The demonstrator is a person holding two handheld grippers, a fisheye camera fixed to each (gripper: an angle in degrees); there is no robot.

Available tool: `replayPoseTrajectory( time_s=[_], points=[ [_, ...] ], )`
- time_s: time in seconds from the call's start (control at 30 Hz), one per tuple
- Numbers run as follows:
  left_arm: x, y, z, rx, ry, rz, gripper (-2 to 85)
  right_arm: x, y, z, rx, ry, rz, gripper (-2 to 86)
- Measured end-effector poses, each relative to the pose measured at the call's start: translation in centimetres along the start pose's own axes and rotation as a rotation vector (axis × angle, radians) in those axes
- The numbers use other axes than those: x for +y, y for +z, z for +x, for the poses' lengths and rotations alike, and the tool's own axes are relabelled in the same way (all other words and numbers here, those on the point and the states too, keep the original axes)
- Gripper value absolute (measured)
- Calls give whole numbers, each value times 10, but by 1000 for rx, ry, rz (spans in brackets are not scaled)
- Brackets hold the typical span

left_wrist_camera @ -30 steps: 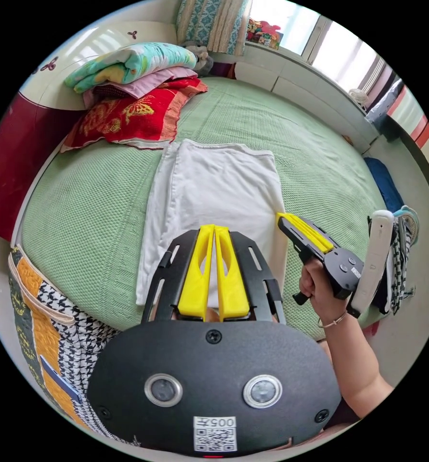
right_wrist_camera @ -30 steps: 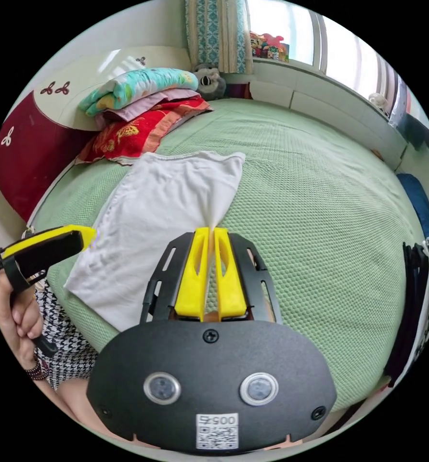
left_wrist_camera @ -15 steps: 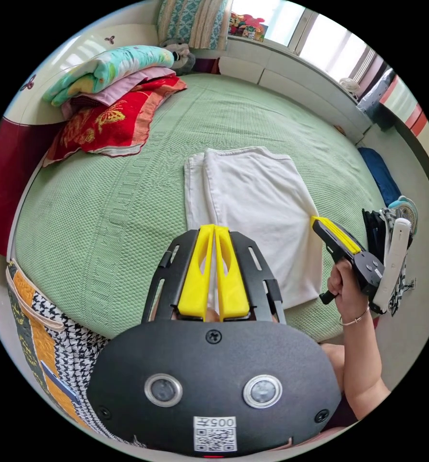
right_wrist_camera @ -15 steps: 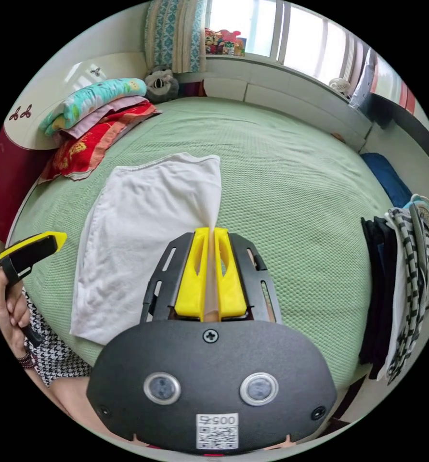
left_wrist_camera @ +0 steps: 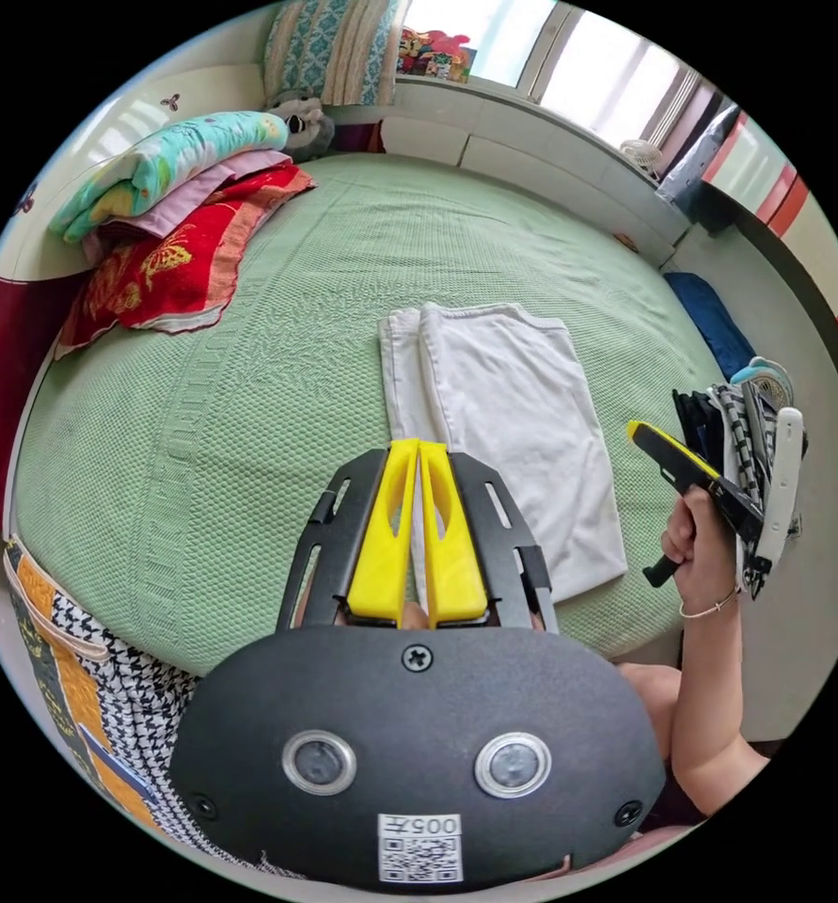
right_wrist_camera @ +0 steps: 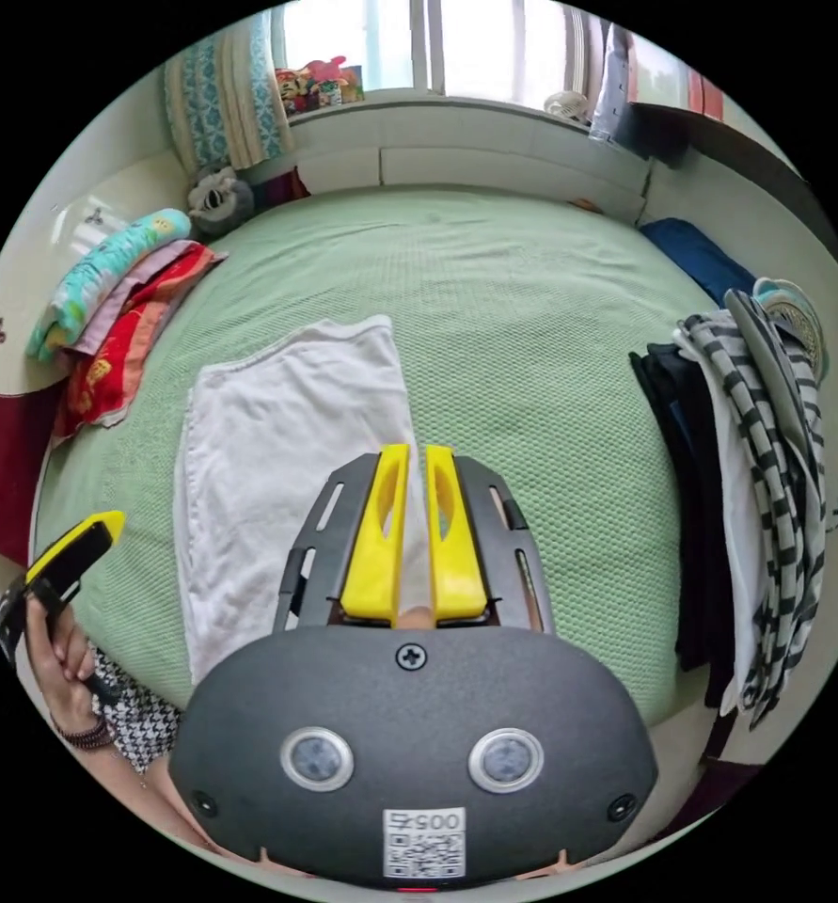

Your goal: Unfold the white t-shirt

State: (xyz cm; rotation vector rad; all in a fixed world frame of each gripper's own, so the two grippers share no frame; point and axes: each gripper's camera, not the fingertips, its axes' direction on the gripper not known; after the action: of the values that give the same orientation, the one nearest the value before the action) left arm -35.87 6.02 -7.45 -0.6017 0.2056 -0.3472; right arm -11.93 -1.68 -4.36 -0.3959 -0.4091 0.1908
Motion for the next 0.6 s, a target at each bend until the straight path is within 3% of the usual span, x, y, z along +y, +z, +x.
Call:
replayPoseTrajectory(
  time_s=[0.23,0.6],
  points=[
    [1,-2,-13,-74,-38,5,-6,22,-4,-70,-215,-204,-78,106],
    [5,-4,-33,-99,-65,1,-7,50,20,-167,-164,-420,-182,121]
  ],
)
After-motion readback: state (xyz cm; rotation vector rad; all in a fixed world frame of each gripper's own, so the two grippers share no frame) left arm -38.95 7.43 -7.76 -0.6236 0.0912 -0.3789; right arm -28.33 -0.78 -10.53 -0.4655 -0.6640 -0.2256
